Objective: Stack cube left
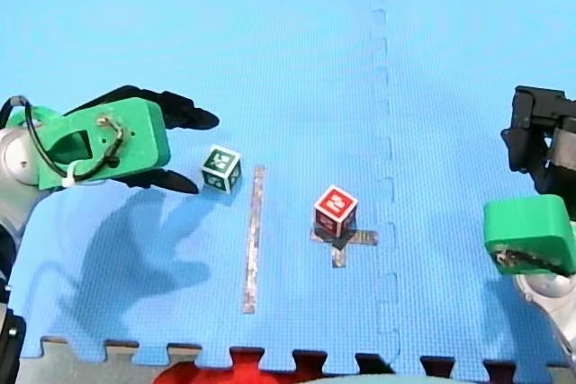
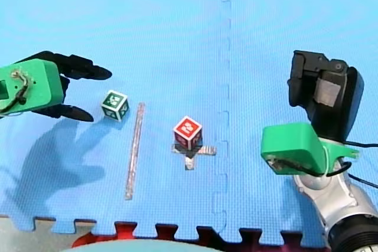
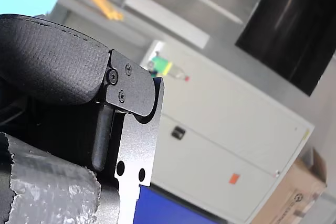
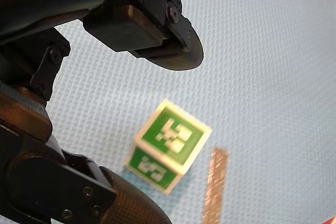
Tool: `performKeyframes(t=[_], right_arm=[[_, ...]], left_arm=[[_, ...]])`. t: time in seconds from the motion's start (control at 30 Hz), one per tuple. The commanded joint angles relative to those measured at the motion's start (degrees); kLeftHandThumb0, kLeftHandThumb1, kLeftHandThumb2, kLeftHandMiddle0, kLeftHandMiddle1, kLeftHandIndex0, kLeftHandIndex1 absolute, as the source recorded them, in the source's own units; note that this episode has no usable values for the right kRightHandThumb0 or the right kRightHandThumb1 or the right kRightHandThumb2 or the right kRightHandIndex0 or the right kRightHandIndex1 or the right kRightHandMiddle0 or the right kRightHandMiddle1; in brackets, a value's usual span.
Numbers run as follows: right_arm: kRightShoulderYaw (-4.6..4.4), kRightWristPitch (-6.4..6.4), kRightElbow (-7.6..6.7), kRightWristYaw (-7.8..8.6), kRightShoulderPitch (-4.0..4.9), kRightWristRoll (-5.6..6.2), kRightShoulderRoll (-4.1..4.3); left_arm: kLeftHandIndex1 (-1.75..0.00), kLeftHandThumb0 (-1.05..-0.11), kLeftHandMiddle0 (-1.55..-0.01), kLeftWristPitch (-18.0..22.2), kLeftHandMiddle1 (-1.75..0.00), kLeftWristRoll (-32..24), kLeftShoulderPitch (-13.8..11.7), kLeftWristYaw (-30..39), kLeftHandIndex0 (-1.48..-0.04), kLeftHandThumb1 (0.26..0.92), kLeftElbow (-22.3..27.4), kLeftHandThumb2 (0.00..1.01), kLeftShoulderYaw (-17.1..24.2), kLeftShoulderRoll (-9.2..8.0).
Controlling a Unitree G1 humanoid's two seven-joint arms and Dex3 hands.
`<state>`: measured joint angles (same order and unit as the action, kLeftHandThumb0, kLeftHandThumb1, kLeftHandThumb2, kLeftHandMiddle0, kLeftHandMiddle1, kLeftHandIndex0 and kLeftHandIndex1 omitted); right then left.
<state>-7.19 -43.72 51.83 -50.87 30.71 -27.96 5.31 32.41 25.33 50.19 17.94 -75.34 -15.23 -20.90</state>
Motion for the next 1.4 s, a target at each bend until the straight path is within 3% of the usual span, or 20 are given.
performKeyframes(t=[0.0,0.5,1.13,1.37], right_arm=[[0.18,0.08,-0.29,-0.07,-0.2,-0.01,0.3],[0.48,0.56,-1.72,0.04,-0.98,-0.35,0.37],[0.38,0.38,-1.42,-0.09,-1.18,-0.8,0.37],[0.19,0.46,-1.53,-0.33,-1.47,-1.0,0.18]], left_arm=[[-0.01,-0.858,-0.79,0.18,-1.75,0.98,-0.03,-1.11,-0.6,0.693,-0.18,0.0,-1.0,-0.19],[0.0,-0.856,-0.82,-0.52,-1.75,3.84,-0.55,-5.15,-0.6,0.701,-0.69,0.0,-4.04,0.41],[0.0,-0.816,-0.83,-2.13,-1.75,3.13,-0.24,-5.25,-0.58,0.702,-0.95,0.0,-3.67,1.33],[0.0,-0.814,-0.84,-2.18,-1.75,2.25,-0.36,-4.26,-0.47,0.703,-0.91,0.0,-2.9,1.78]])
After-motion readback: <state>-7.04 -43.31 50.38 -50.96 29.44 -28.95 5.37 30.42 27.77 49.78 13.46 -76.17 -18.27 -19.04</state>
